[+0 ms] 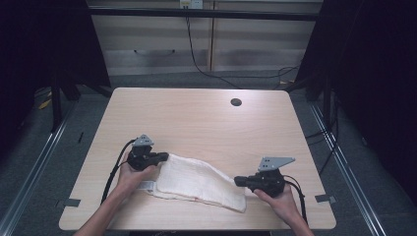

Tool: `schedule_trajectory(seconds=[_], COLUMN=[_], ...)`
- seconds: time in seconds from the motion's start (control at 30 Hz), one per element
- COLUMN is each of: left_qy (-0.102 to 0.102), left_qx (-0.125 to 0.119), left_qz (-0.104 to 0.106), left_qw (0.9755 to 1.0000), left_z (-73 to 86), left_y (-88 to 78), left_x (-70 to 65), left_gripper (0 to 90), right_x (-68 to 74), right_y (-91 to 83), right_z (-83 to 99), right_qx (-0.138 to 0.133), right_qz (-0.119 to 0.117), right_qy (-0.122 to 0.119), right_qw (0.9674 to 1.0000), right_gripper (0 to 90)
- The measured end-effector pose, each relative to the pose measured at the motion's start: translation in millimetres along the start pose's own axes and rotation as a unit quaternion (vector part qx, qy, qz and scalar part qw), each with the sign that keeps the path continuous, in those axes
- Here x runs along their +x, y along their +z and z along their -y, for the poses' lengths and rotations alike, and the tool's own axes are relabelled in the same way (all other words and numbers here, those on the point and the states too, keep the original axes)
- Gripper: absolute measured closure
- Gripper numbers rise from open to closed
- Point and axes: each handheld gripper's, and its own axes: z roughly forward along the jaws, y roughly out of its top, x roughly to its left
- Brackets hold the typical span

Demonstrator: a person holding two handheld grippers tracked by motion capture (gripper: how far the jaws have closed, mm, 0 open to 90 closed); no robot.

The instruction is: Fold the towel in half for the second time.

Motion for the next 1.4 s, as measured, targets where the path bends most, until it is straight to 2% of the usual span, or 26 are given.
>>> schedule_trajectory(seconds=[0.27, 0.37, 0.47, 0.5, 0.57, 0.67, 0.77, 0.87, 0.97, 1.03, 1.13, 1.23, 1.27, 1.3, 1.33, 1.4], left_qy=[0.001, 0.003, 0.001, 0.003, 0.003, 0.002, 0.001, 0.005, 0.019, 0.018, 0.032, 0.046, 0.050, 0.054, 0.062, 0.094], left_qx=[0.001, 0.000, -0.003, -0.004, -0.012, -0.027, -0.049, -0.066, -0.085, -0.096, -0.097, -0.107, -0.113, -0.117, -0.116, -0.101], left_qz=[-0.009, -0.009, -0.008, -0.008, -0.006, -0.004, 0.001, 0.004, -0.007, -0.002, 0.006, 0.009, 0.011, 0.012, 0.018, 0.015], left_qw=[1.0000, 1.0000, 1.0000, 1.0000, 0.9999, 0.9996, 0.9988, 0.9978, 0.9961, 0.9952, 0.9948, 0.9931, 0.9922, 0.9916, 0.9912, 0.9904], left_z=[-0.1, -0.6, -1.3, -1.9, -3.7, -7.3, -12.3, -18.5, -26.3, -30.2, -37.0, -43.1, -43.9, -43.8, -42.5, -36.7], left_y=[0.9, 1.2, 2.5, 2.4, 1.6, -2.6, -9.9, -16.5, -21.9, -21.4, -19.8, -25.7, -28.8, -32.3, -35.0, -38.8], left_x=[-0.8, -1.4, -2.4, -2.8, -3.8, -4.3, -6.3, -9.6, -15.9, -20.0, -26.4, -32.6, -35.2, -38.1, -42.0, -52.5], left_gripper=[86.7, 86.8, 86.8, 86.7, 86.8, 86.7, 86.7, 86.7, 86.7, 86.7, 86.7, 86.7, 86.7, 86.7, 86.7, 86.7], right_x=[10.9, 12.0, 13.2, 14.2, 13.8, 14.2, 11.8, 2.8, -6.7, -12.2, -18.7, -28.3, -31.9, -36.4, -39.5, -41.3], right_y=[14.6, 19.6, 27.5, 30.6, 33.2, 34.0, 33.9, 34.1, 34.4, 35.7, 37.5, 37.8, 37.6, 37.2, 36.0, 35.0], right_z=[13.8, 19.2, 23.0, 24.1, 23.6, 21.8, 18.3, 14.6, 9.0, 5.2, -0.9, -5.1, -5.2, -4.2, -2.9, -1.0], right_qx=[0.042, 0.060, 0.091, 0.102, 0.105, 0.110, 0.114, 0.108, 0.112, 0.117, 0.124, 0.127, 0.122, 0.114, 0.110, 0.102], right_qz=[-0.044, -0.063, -0.083, -0.080, -0.084, -0.072, -0.048, -0.022, 0.009, 0.015, 0.041, 0.060, 0.065, 0.059, 0.060, 0.062], right_qy=[0.009, 0.018, 0.020, 0.019, 0.020, 0.022, 0.019, 0.022, 0.022, 0.022, 0.018, 0.019, 0.023, 0.030, 0.037, 0.040], right_qw=[0.9981, 0.9961, 0.9922, 0.9915, 0.9908, 0.9911, 0.9921, 0.9936, 0.9934, 0.9928, 0.9912, 0.9898, 0.9901, 0.9912, 0.9915, 0.9921], right_gripper=[87.8, 87.7, 87.6, 87.7, 87.8, 88.0, 88.1, 88.2, 88.3, 88.4, 88.5, 88.6, 88.5, 88.6, 88.5, 88.6])
